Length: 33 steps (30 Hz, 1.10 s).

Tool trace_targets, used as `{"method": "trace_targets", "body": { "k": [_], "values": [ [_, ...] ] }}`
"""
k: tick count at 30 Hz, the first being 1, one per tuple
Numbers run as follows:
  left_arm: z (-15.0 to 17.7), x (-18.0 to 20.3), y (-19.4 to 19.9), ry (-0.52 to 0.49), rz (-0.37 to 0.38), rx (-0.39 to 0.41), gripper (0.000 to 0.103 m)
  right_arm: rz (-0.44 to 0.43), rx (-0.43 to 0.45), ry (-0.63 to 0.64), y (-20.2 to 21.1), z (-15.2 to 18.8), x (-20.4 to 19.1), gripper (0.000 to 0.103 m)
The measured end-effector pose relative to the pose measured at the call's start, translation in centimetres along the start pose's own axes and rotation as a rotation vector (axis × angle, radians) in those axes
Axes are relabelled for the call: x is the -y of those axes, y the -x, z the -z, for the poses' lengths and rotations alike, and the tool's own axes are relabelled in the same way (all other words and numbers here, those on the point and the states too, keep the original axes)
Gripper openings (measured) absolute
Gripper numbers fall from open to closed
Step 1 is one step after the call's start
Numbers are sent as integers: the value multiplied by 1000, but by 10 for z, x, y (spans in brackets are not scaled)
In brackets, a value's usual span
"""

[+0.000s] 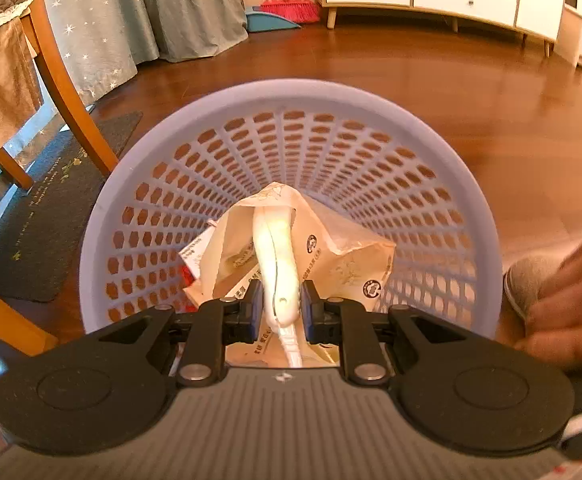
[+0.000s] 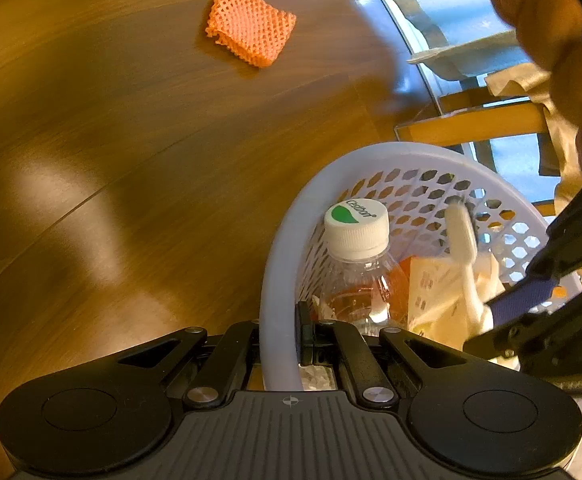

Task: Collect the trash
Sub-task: 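Open the left tool to release the spoon into the basket, then move the open left tool down to the blue face mask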

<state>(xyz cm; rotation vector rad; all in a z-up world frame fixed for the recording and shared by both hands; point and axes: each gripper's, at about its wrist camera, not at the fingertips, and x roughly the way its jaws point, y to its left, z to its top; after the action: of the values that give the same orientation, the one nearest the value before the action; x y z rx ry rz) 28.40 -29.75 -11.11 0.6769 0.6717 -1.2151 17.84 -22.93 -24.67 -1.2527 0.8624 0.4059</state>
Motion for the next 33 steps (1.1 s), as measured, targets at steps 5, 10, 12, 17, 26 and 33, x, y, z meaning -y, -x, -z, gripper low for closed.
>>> {"method": "trace_targets", "body": {
  "k": [5,10,12,17,26,33],
  "values": [
    [-1,1,3,10,4,6,20,-7,0,0,-1,-1,1,0],
    [11,-2,30,44,0,40,29,-10,0,-6,-2,-1,1,0],
    [17,-5,44,63,-14,60,33,-10,0,-8,-3,-1,1,0],
    [43,-26,73,131,-72,74,33,-7,1,-12,0,0,2,0],
    [122,-60,113,269,-224,1,34,-9,-4,-9,0,-1,2,0],
    [185,-73,137,423,-307,-50,38,-8,-5,-8,1,0,2,0]
  ]
}}
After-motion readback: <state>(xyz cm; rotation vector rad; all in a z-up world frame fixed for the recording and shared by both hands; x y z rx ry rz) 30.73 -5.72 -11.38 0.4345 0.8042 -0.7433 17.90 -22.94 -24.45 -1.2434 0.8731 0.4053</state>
